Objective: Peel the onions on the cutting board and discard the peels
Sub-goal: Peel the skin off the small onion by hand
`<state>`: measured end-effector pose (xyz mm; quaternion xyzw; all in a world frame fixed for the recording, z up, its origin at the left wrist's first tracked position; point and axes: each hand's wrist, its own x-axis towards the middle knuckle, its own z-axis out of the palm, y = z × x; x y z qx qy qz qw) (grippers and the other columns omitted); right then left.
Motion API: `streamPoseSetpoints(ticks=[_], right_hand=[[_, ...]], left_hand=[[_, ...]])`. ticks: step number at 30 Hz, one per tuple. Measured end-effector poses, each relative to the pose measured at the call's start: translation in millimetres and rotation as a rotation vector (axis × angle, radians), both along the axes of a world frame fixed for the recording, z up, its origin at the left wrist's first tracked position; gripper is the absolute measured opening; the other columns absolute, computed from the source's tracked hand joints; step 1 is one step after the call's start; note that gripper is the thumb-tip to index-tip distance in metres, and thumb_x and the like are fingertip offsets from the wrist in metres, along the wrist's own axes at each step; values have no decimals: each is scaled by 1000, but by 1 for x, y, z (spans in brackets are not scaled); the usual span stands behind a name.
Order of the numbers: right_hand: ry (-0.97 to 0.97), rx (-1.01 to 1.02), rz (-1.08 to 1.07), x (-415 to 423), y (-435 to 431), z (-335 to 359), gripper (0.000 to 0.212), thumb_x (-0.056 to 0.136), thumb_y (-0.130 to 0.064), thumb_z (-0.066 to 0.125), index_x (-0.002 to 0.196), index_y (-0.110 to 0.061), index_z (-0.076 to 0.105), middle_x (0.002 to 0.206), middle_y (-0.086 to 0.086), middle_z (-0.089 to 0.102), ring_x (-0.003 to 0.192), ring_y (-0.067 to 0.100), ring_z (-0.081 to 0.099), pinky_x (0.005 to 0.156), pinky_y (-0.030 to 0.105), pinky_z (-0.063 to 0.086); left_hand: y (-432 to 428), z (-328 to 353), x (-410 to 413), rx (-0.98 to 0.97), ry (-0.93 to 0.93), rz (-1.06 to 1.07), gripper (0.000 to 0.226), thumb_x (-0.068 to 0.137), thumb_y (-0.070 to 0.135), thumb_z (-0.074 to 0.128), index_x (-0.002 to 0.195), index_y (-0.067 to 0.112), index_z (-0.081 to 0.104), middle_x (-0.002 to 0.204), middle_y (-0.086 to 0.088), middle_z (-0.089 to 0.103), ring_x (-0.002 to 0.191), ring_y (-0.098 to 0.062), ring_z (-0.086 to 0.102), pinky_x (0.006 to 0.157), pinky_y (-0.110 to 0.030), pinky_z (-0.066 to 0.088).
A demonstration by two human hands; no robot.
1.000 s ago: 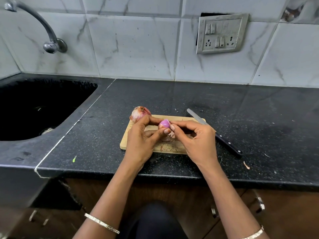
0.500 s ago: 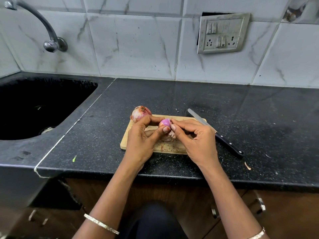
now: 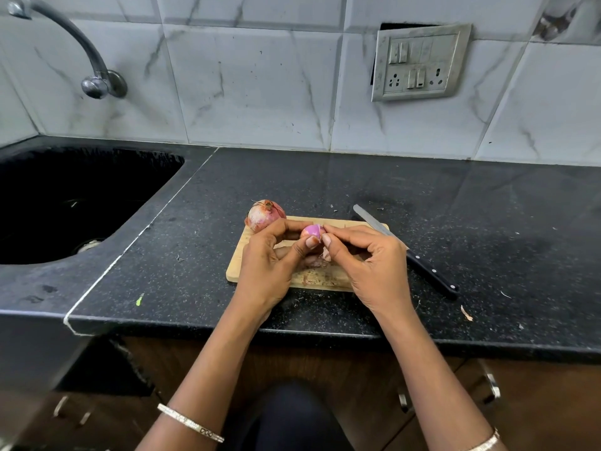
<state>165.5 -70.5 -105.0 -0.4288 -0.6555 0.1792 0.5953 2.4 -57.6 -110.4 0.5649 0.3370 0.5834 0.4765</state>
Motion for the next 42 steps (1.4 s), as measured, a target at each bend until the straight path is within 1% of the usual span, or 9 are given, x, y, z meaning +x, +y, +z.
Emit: streamPoseSetpoints(ticks=[12,17,21,24,30,33,36,40,42], right_hand=[[-96,72,-66,-2,2,-1,12,90,-12,75,99,-8,81,81,-3,75,76,6,69,68,15,51],[-141,98,-144,-2,3,-1,11,87,-11,74,93,-11,82,84,-4,78,80,6,71,72,29,57],[-55,39,-117,-2,-1,2,11,88,-12,76,98,-13,81,89,-9,78,84,4,72,76,21,58],[16,-16,-48,-3,-3,2,15,86,-13,80,102,-13,80,91,-9,78,85,8,74,76,26,60],[-3,-27,-25,0,-2,3,12,86,-11,79,98,-11,81,92,-6,79,88,4,74,81,28,59],[-29,6,-60,-2,-4,3,10,86,-10,79,95,-11,82,87,-8,78,84,3,73,78,26,59],[-85,48,-116,-4,-4,2,7,85,-9,79,91,-12,82,83,-8,77,78,6,73,72,30,60],[-156,92,-189,-6,-1,-1,2,85,-11,76,85,-10,78,77,-6,73,70,10,69,64,36,58],[-157,90,-197,-6,0,-2,1,85,-11,75,86,-10,76,76,-6,72,69,11,68,63,37,57]], left_hand=[[-1,0,1,-14,26,-8,23,87,16,74,107,6,71,105,-9,77,90,-30,77,82,-37,63],[0,0,2,-30,37,-12,23,90,15,72,110,5,72,104,-9,77,91,-27,77,78,-29,63],[-1,1,3,-39,6,-6,22,92,12,70,112,3,71,103,-8,77,90,-28,77,77,-28,63],[-2,2,3,-10,30,28,21,91,11,71,111,4,71,102,-4,77,87,-25,77,74,-27,63],[-3,2,0,52,111,95,23,87,9,76,108,2,69,103,-7,76,83,-16,77,73,-22,60],[-2,1,0,42,110,87,24,86,13,78,107,4,69,104,-8,76,85,-20,78,75,-26,61],[-4,2,1,43,139,107,23,86,11,78,106,2,69,98,-5,76,80,-12,77,71,-21,60],[-4,2,1,8,124,89,28,83,18,79,105,4,69,100,-6,76,84,-23,78,76,-35,64],[-4,2,2,-15,92,77,27,84,16,78,105,3,69,101,-8,76,85,-26,78,77,-36,64]])
